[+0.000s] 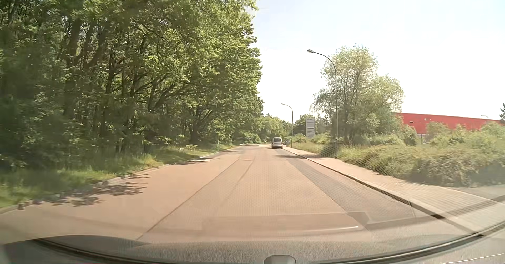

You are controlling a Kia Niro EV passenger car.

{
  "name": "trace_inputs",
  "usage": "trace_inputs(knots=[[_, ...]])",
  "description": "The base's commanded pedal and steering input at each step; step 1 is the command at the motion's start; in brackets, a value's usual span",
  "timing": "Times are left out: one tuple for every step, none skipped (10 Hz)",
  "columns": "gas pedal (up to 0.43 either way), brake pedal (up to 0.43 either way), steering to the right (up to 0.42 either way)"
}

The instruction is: Follow the waypoints while adhering to traffic rules and regulations

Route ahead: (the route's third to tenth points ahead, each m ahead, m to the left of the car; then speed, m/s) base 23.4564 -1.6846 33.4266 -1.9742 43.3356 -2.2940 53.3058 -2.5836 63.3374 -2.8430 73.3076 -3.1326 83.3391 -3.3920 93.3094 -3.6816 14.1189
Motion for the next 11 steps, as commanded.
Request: trace_inputs(knots=[[0.098,0.0,0.003],[0.098,0.0,0.002],[0.098,0.0,0.001],[0.098,0.0,0.001],[0.098,0.0,0.001],[0.098,0.0,0.001],[0.098,0.0,0.001],[0.098,0.0,0.001],[0.098,0.0,0.001],[0.098,0.0,0.001],[0.098,0.0,0.001]])
